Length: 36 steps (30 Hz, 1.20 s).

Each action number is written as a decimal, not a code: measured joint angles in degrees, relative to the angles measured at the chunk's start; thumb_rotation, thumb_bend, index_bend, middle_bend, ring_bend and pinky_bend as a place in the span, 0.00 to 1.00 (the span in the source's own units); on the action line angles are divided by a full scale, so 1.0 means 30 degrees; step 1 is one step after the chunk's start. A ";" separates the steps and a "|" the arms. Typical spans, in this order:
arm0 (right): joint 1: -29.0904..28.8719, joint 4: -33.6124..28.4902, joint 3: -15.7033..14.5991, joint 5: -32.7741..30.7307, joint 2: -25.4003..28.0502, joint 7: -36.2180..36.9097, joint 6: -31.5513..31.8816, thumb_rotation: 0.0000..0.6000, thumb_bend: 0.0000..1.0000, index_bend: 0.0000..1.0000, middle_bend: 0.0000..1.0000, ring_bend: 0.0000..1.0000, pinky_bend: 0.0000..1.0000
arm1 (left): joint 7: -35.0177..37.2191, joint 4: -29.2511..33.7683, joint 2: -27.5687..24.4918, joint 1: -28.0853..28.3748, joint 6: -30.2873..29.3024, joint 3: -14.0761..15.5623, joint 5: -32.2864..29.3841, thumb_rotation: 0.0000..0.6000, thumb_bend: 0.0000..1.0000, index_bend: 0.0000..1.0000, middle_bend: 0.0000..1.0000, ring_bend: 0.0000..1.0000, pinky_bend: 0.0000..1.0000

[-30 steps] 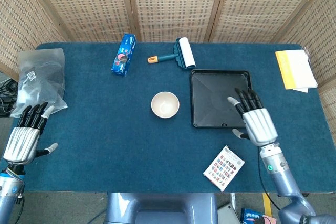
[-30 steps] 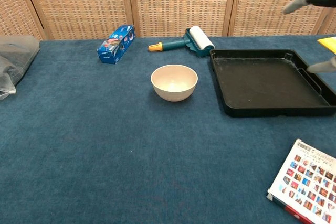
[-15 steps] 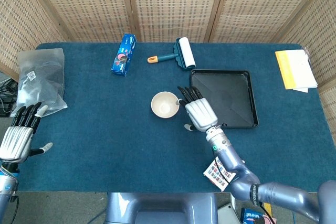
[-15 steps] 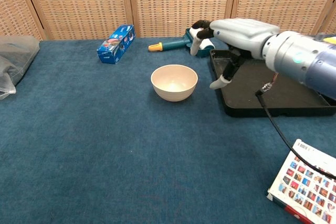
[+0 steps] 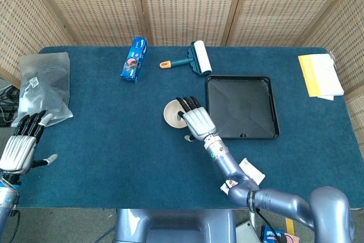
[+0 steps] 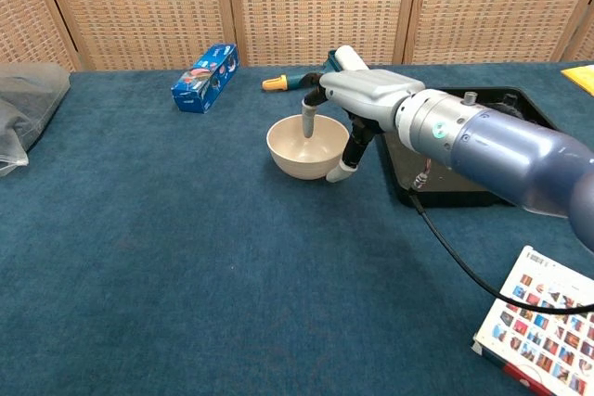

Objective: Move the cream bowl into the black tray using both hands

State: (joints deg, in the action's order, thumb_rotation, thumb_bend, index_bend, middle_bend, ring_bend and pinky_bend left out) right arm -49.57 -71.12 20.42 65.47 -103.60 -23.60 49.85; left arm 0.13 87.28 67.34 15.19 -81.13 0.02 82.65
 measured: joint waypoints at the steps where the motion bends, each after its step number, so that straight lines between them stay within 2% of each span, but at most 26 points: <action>1: -0.0109 0.0274 -0.0004 -0.0043 -0.0135 0.0115 -0.0105 1.00 0.27 0.44 0.10 0.00 0.07 | 0.0002 -0.0011 -0.0001 -0.0002 0.0051 -0.0016 0.0003 1.00 0.14 0.00 0.00 0.00 0.00; 16: -0.1436 0.4197 -0.0177 -0.0235 -0.1871 0.2024 -0.1380 1.00 0.30 0.49 0.13 0.00 0.08 | -0.0061 -0.0099 0.0027 0.0049 0.0804 -0.0209 -0.0065 1.00 0.14 0.00 0.00 0.00 0.00; 21: -0.1832 0.5315 -0.0204 -0.0076 -0.2397 0.2615 -0.1516 1.00 0.36 0.53 0.16 0.00 0.09 | -0.0051 -0.0077 0.0010 0.0018 0.0898 -0.0306 -0.0125 1.00 0.14 0.00 0.00 0.00 0.00; 28: -0.2103 0.6284 -0.0385 0.0413 -0.2827 0.3531 -0.1406 1.00 0.49 0.56 0.18 0.00 0.10 | 0.0034 -0.0091 0.0005 0.0022 0.1099 -0.0370 -0.0058 1.00 0.14 0.00 0.00 0.00 0.00; 36: -0.2028 0.6515 -0.0618 0.0489 -0.2932 0.3734 -0.1229 1.00 0.53 0.60 0.19 0.00 0.10 | -0.0022 -0.0031 -0.0014 -0.0038 0.1114 -0.0445 0.0033 1.00 0.14 0.00 0.00 0.00 0.00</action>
State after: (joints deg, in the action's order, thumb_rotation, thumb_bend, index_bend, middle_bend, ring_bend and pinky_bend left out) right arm -55.66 -51.57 18.57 66.93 -112.40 -12.39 46.16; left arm 0.06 87.19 67.30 15.08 -77.78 -1.31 82.75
